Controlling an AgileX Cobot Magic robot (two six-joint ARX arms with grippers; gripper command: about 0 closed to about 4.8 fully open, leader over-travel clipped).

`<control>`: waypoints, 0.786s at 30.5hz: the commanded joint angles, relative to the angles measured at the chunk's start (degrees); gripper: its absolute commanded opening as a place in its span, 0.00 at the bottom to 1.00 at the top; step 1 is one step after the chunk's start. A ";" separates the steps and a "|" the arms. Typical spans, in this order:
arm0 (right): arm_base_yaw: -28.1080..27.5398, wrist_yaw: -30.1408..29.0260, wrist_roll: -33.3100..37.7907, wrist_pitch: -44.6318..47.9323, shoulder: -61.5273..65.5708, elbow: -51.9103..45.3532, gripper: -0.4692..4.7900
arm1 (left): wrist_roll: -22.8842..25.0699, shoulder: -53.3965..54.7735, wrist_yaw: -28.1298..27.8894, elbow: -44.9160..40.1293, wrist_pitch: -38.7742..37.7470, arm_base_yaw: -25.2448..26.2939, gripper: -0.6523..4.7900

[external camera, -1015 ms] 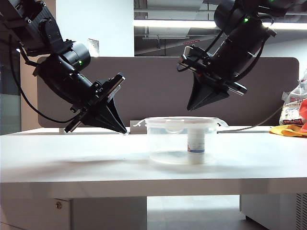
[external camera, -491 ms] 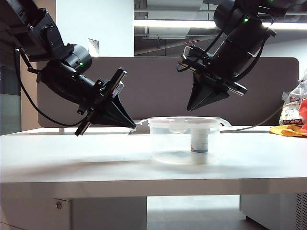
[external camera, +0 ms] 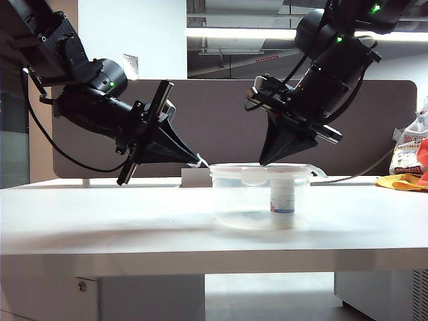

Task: Remove the lid of the round box, pick up the small white medicine bottle inside, and place it on the table.

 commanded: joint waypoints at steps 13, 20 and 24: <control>-0.07 0.57 -0.24 -2.27 -0.02 0.46 0.08 | 9.77 -6.99 1.18 1.51 -6.36 1.03 0.11; -0.09 1.84 -2.49 -4.79 -1.20 4.13 0.08 | 23.91 -8.70 -4.13 1.20 -23.23 -1.77 0.11; -0.09 1.81 -2.58 -5.18 -1.60 4.13 0.08 | 24.85 -8.70 -6.62 -1.86 -23.74 -5.27 0.11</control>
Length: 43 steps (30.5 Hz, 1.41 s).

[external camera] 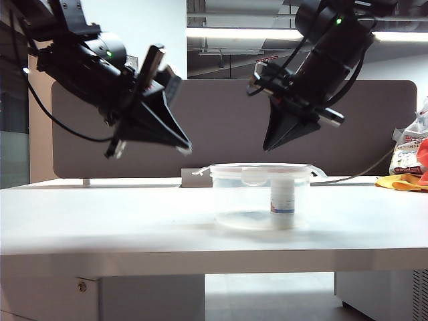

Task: Remove the lid of the round box, pick up the small white medicine bottle inside, and place it on the table.

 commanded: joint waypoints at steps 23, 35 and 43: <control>0.11 0.42 -3.56 -7.87 -0.61 0.20 0.08 | -2.56 -0.87 -31.91 -3.67 5.70 -10.25 0.11; 0.24 -0.42 -3.43 -7.13 2.01 0.22 0.08 | -2.54 -6.34 -34.05 -3.61 9.05 -10.25 0.11; 0.24 -1.75 -1.79 -5.46 5.05 0.22 0.08 | -2.34 -9.68 -34.27 -3.54 9.07 -10.25 0.11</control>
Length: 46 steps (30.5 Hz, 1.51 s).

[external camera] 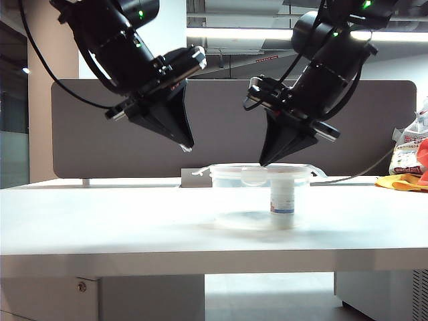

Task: Remove the lid of the round box, pick up the small white medicine bottle inside, and place it on the table.

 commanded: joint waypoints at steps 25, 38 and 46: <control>1.40 3.02 2.19 4.39 -1.29 -0.31 0.16 | 1.38 -2.10 -0.31 0.59 -0.35 -0.04 0.11; -3.74 3.82 2.97 -2.21 -3.78 -0.22 0.70 | -3.63 -1.22 -0.52 0.61 4.11 2.40 0.47; -8.76 -1.44 3.89 -5.55 -4.48 -0.22 0.70 | -15.87 3.93 16.98 0.66 9.60 8.31 0.52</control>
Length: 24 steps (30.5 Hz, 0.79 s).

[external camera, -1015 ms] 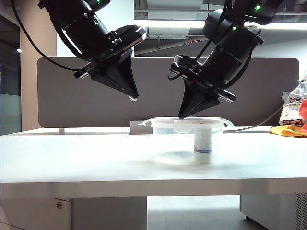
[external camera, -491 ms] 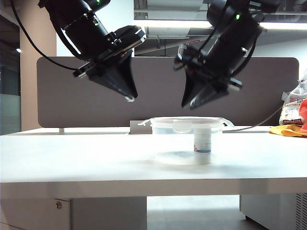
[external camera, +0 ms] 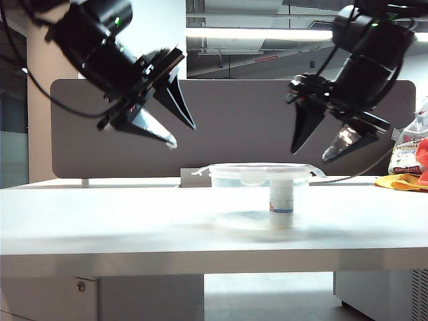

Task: Remove the lid of the round box, pick up the small white medicine bottle inside, and place it on the table.

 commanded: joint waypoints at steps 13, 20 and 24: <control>-0.70 -3.41 0.33 -1.66 -1.44 0.20 0.69 | -8.26 8.31 10.47 0.31 5.22 1.66 0.52; -0.70 -3.19 0.35 -0.35 -2.58 0.24 0.69 | -8.26 9.25 9.62 0.33 5.40 2.23 0.52; -0.70 -3.19 0.37 0.09 -2.97 0.26 0.69 | -8.57 9.92 11.15 0.33 7.19 2.21 0.51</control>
